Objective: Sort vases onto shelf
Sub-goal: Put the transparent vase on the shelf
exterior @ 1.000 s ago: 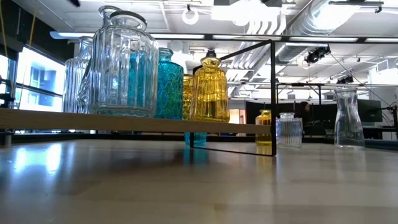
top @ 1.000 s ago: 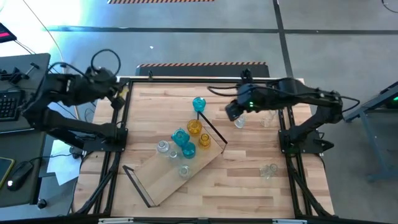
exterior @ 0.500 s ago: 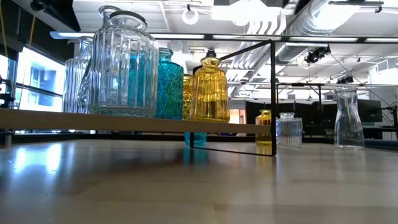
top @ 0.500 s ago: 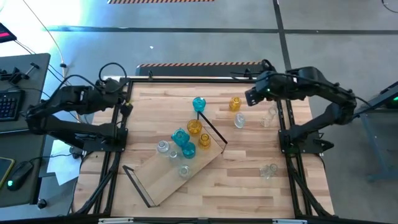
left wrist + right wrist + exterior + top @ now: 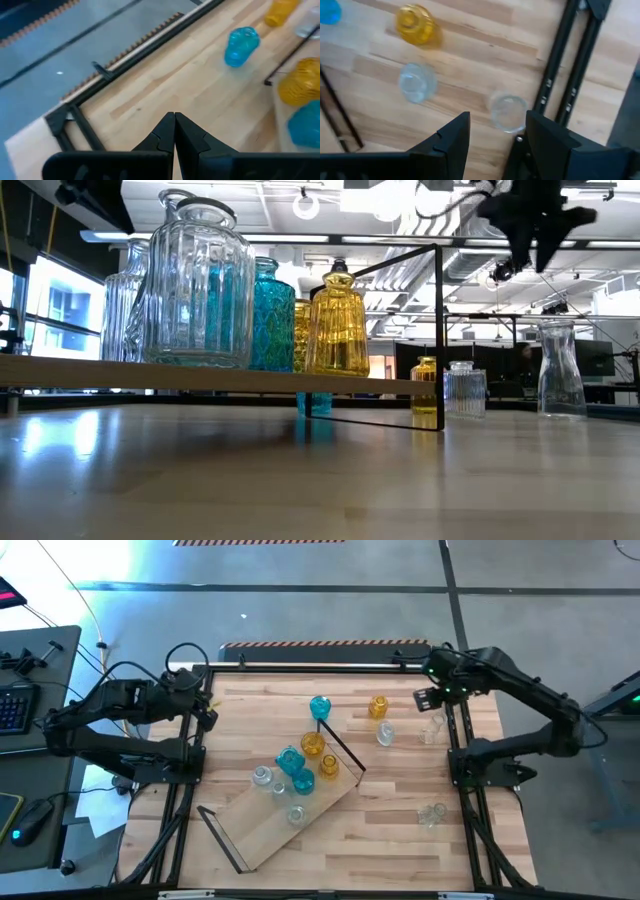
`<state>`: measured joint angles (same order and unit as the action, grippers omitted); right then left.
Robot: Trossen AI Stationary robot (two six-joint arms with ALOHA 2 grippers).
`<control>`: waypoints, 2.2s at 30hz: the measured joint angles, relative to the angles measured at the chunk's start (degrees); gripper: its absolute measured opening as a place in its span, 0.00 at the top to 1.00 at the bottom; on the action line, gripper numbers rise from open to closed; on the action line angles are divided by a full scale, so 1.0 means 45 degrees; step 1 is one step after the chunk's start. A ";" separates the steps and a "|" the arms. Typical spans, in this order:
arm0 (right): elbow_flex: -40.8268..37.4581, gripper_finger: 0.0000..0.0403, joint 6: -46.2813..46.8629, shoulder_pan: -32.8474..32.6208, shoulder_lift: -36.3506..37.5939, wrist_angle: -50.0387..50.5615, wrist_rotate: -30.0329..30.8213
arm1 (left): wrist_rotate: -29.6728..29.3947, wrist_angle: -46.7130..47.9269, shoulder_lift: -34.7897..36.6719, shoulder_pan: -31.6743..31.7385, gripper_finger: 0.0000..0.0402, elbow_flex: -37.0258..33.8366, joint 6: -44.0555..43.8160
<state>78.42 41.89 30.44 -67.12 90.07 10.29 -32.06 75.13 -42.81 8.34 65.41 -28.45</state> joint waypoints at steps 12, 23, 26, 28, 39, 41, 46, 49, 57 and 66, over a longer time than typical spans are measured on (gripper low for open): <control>-0.3799 0.56 -0.0430 0.1844 0.2795 -0.0265 -0.2323 | 0.0720 -0.1331 -0.0005 -0.0005 1.00 0.0000 0.0321; -0.5418 0.56 -0.0410 0.1941 0.2981 -0.3144 -0.2449 | 0.0716 -0.1428 -0.0005 -0.0005 1.00 0.0000 0.0476; -0.5529 0.56 -0.0485 0.2123 0.2917 -0.3124 -0.2294 | 0.0715 -0.1428 -0.0005 -0.0005 1.00 0.0000 0.0471; -0.5549 0.56 -0.0560 0.2243 0.2922 -0.3110 -0.2290 | 0.0715 -0.1430 -0.0005 -0.0003 1.00 0.0000 0.0471; -0.5549 0.56 -0.0632 0.2325 0.2936 -0.3001 -0.1903 | 0.0705 -0.1430 -0.0005 -0.0002 1.00 0.0000 0.0685; -0.5549 0.56 -0.0631 0.2325 0.2936 -0.2961 -0.1719 | 0.0700 -0.1428 -0.0005 -0.0005 1.00 0.0005 0.0685; -0.5549 0.56 -0.0607 0.2325 0.2936 -0.2702 -0.1291 | 0.0662 -0.1429 -0.0005 -0.0002 1.00 0.0005 0.0686; -0.5549 0.56 -0.0630 0.2485 0.2936 -0.2542 -0.1068 | 0.0662 -0.1428 -0.0005 -0.0005 1.00 0.0005 0.0687; -0.5544 0.56 -0.0728 0.2944 0.2912 -0.2561 -0.1046 | 0.0658 -0.1433 -0.0006 -0.0005 1.00 0.0006 0.0675; -0.5544 0.56 -0.0649 0.2986 0.2907 -0.2918 -0.1187 | 0.0657 -0.1433 -0.0005 -0.0003 1.00 0.0010 0.0533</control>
<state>53.47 38.97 43.88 -54.04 76.93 4.95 -29.10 68.69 -42.83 8.33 65.45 -26.05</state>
